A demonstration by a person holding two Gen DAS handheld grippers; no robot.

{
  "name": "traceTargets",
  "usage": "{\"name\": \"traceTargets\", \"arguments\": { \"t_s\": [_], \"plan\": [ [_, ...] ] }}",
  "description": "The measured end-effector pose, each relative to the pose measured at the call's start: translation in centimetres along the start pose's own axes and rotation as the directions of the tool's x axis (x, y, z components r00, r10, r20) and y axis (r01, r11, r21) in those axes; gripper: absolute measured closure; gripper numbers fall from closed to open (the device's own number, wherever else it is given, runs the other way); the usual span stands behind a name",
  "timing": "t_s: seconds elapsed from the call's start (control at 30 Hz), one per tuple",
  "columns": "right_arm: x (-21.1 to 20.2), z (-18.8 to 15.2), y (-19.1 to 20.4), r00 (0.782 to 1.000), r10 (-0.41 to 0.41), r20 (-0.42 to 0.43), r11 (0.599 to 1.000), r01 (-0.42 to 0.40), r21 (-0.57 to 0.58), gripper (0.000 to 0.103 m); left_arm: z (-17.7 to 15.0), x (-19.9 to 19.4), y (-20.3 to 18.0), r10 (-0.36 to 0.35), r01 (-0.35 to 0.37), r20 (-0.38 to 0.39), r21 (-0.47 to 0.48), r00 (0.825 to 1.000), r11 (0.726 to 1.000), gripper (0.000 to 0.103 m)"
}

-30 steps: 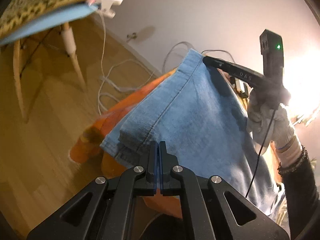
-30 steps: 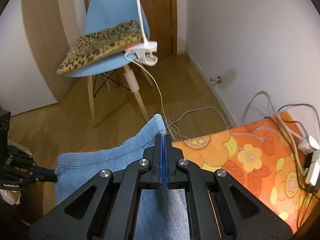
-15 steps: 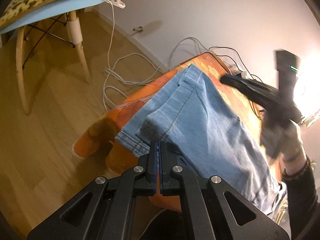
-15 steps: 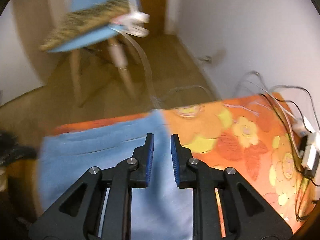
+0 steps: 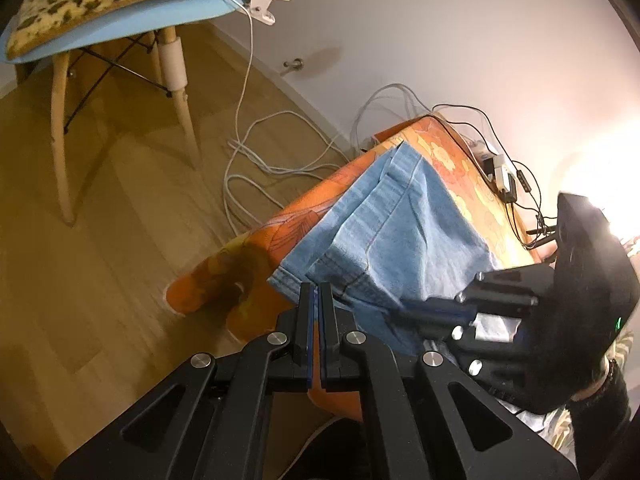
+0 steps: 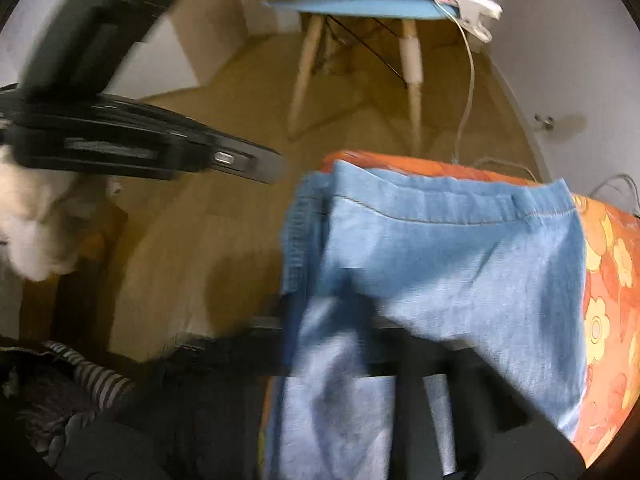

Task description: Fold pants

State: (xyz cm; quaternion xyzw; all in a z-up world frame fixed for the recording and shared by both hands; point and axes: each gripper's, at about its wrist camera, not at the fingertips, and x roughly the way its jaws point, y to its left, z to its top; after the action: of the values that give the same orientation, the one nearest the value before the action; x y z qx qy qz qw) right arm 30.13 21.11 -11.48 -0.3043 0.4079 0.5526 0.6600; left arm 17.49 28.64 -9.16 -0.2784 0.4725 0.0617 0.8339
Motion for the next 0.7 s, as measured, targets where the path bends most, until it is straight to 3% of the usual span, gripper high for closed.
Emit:
{"name": "traceTargets", "arguments": {
  "t_s": [0.2, 0.33, 0.4, 0.53, 0.6, 0.7],
  "plan": [
    [-4.1, 0.8, -3.1, 0.988, 0.071, 0.14, 0.987, -0.09, 0.131, 0.1, 0.5, 0.1, 0.3, -0.005, 0.005, 0.008, -0.014, 1.0, 1.0, 0.102],
    [-6.0, 0.4, -4.8, 0.953, 0.18, 0.242, 0.947, -0.235, 0.221, 0.1, 0.6, -0.2, 0.6, -0.008, 0.009, 0.028, -0.028, 1.0, 1.0, 0.102],
    [-4.8, 0.6, -4.3, 0.943, 0.225, 0.244, 0.929, -0.283, 0.237, 0.1, 0.7, -0.3, 0.9, -0.006, 0.008, 0.036, -0.042, 0.999, 0.999, 0.102],
    [-1.3, 0.7, -2.3, 0.962, 0.25, 0.105, 0.936, -0.268, 0.229, 0.097, 0.7, -0.7, 0.6, -0.015, 0.017, 0.051, -0.036, 0.999, 0.999, 0.102],
    [-2.4, 0.6, -2.8, 0.954, 0.259, 0.149, 0.931, -0.288, 0.223, 0.093, 0.7, -0.7, 0.0, -0.023, 0.024, 0.055, -0.017, 0.998, 1.0, 0.102],
    [-5.6, 0.0, -5.7, 0.953, 0.183, 0.241, 0.933, -0.246, 0.262, 0.092, 0.8, -0.2, -1.4, -0.047, 0.046, 0.051, 0.036, 0.998, 0.998, 0.102]
  ]
}}
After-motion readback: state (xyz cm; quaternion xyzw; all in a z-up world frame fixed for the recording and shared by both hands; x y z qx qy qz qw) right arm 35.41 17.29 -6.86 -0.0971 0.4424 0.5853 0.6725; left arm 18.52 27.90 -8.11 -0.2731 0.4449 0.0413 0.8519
